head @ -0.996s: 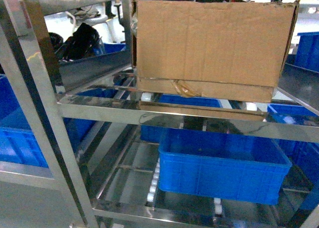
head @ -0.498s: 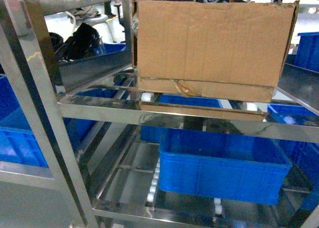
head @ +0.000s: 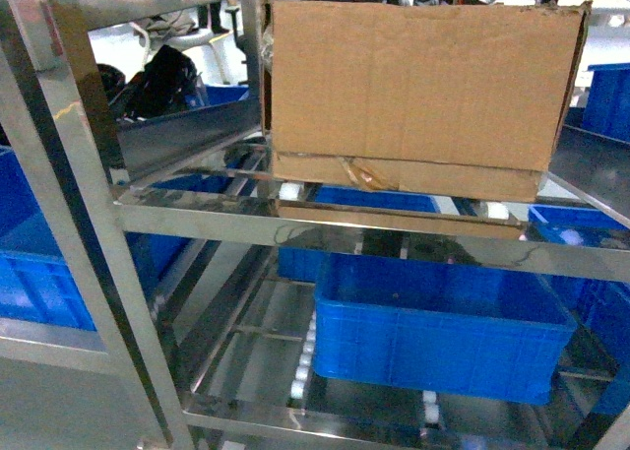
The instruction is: Sort boxes to right shelf from conveyor
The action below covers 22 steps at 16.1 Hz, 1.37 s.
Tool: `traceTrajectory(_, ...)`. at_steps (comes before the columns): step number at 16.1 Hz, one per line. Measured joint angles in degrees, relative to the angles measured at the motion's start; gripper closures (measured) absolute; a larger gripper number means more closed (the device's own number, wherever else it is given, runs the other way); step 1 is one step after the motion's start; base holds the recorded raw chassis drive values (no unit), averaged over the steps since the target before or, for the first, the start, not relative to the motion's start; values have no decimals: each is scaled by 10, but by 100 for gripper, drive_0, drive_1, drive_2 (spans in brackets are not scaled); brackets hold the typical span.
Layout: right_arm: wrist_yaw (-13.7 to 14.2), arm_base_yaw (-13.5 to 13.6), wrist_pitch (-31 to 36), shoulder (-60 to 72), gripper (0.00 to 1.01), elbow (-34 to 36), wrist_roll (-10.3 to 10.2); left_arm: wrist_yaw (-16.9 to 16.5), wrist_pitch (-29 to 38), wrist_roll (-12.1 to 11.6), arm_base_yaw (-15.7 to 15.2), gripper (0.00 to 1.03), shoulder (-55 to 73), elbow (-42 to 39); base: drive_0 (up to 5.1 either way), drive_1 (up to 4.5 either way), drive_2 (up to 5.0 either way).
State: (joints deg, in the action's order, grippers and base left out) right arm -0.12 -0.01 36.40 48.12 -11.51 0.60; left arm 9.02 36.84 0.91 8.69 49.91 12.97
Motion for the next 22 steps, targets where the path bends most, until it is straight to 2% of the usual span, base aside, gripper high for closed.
traceTrajectory(5, 0, 0, -34, -85, 99, 54, 0, -37, -32, -1, -36, 101, -90, -61, 0, 0, 0)
traceTrajectory(6, 0, 0, -47, -109, 99, 64, 0, -81, -47, -1, -74, 101, -116, -72, 0, 0, 0)
traceTrajectory(7, 0, 0, -61, -133, 99, 73, 0, -82, -60, -1, -90, 101, -140, -82, 0, 0, 0)
traceTrajectory(9, 0, 0, -113, -222, 99, 107, 0, -90, -108, -1, -85, 101, -235, -121, 0, 0, 0)
traceTrajectory(10, 0, 0, -164, -282, 99, 107, 0, -90, -157, -1, -85, 101, -293, -121, 0, 0, 0)
traceTrajectory(11, 0, 0, -181, -297, 99, 107, 0, -90, -176, -1, -85, 101, -308, -121, 0, 0, 0)
traceTrajectory(13, 0, 0, -203, -323, 99, 107, 0, -90, -200, -1, -85, 101, -332, -121, 0, 0, 0)
traceTrajectory(22, 0, 0, -232, -350, 99, 107, 0, -90, -231, -1, -85, 101, -361, -121, 0, 0, 0)
